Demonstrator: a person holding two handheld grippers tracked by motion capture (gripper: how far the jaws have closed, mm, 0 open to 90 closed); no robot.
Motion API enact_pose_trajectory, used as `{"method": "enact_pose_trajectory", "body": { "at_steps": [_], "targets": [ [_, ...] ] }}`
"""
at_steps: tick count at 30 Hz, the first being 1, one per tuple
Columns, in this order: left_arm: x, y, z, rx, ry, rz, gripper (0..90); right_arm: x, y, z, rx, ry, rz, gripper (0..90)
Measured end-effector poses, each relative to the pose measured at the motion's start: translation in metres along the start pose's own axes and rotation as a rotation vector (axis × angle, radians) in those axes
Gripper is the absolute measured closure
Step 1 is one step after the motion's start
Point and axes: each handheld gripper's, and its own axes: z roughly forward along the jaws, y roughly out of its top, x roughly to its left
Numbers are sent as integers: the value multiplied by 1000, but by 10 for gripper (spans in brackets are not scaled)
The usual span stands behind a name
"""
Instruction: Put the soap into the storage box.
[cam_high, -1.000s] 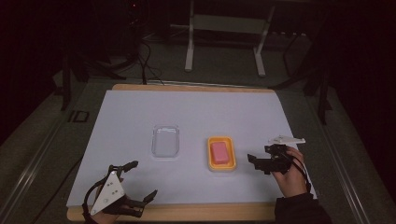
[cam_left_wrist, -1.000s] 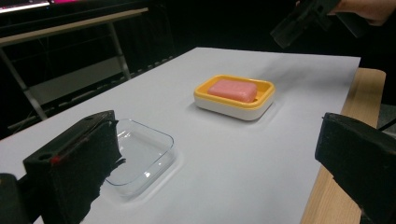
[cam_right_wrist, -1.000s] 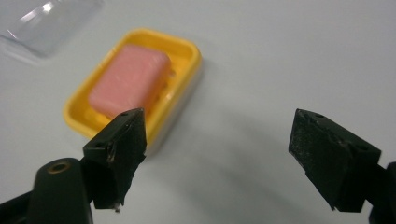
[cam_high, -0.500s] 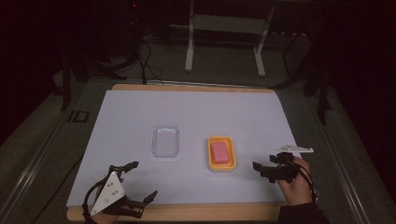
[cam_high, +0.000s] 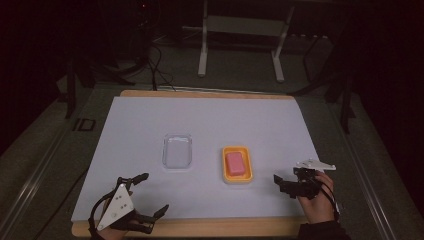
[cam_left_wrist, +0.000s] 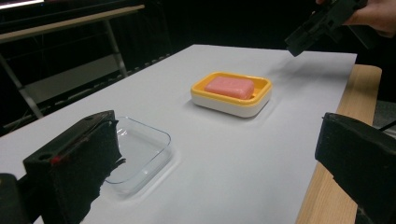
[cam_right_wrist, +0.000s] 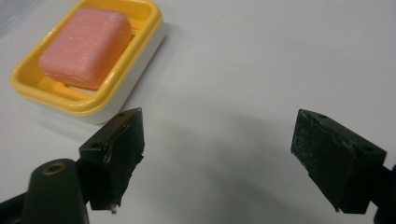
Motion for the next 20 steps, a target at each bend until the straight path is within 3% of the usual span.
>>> {"method": "enact_pose_trajectory", "body": {
  "at_steps": [20],
  "targets": [
    [0, 0, 2, 15, -4, 5, 5, -8, 0, 4, 2, 0, 27, 210]
  ]
}}
